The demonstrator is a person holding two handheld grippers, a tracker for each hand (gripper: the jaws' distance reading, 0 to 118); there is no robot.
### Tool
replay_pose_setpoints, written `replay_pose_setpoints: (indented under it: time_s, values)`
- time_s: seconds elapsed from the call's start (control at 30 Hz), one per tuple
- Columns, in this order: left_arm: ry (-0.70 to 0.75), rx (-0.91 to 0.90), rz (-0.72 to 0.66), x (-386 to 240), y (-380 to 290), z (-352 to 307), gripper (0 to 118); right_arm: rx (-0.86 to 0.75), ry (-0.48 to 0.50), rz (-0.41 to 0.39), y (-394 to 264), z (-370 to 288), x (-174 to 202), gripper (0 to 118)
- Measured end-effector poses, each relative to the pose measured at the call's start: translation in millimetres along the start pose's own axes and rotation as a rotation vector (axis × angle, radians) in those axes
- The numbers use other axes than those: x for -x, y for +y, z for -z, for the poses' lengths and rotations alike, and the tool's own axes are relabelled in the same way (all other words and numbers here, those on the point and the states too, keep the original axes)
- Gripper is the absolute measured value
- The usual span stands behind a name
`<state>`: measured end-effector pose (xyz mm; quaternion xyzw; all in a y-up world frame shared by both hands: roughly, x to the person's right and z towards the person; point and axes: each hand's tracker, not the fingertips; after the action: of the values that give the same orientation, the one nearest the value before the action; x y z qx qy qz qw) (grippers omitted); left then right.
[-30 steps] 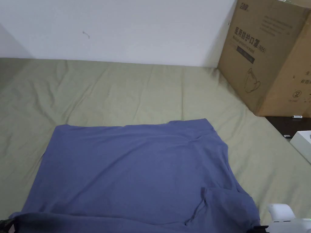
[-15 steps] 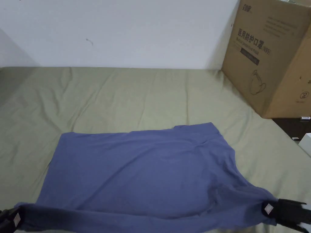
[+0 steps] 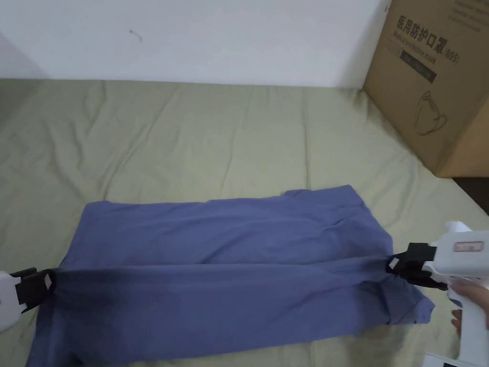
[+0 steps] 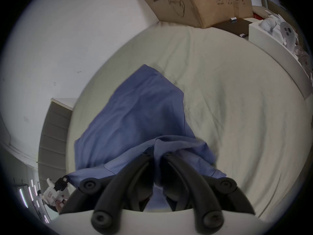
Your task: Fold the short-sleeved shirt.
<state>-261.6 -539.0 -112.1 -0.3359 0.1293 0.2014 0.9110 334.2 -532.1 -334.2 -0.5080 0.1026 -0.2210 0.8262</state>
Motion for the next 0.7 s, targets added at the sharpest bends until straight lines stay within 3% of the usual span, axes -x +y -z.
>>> replay_pose_setpoints:
  time_s: [0.03,0.07,0.1,0.13,0.17,0.23,0.33,0.4,0.43,0.5,0.53,0.6,0.7]
  values:
    - [0.016,-0.003,-0.011,0,-3,4,44,-0.007,-0.049,0.003,-1,9,3,22]
    - [0.025,0.001,-0.012,2,-2,8,92,-0.034,-0.077,0.001,-1,13,1,56]
    - [0.026,0.009,-0.017,4,-2,10,118,-0.070,-0.080,-0.011,-4,15,2,87]
    - [0.024,0.008,-0.022,4,-5,7,115,-0.116,-0.082,-0.030,-9,14,5,105]
    - [0.033,-0.093,-0.032,4,-7,-2,111,-0.172,-0.066,-0.054,-13,8,9,110]
    - [0.002,-0.074,-0.014,0,-8,-9,112,-0.289,-0.014,-0.112,-23,-8,12,110]
    - [-0.033,-0.119,0.020,-10,-5,-38,112,-0.394,-0.044,-0.229,-38,-38,22,110]
    - [-0.042,-0.169,0.061,-23,-6,-60,110,-0.396,-0.019,-0.293,-51,-66,33,107]
    - [-0.056,-0.205,0.080,-30,-8,-73,102,-0.439,0.000,-0.324,-64,-85,39,96]
    - [-0.095,-0.324,0.119,-47,-21,-111,36,-0.627,0.077,-0.366,-96,-123,46,12]
    - [-0.081,-0.408,0.176,-55,-27,-132,22,-0.679,0.087,-0.405,-110,-140,52,3]
    - [-0.041,-0.499,0.207,-70,-41,-163,0,-0.707,0.067,-0.436,-129,-161,54,1]
    - [-0.066,-0.480,0.170,-73,-44,-189,0,-0.682,0.133,-0.434,-151,-188,57,1]
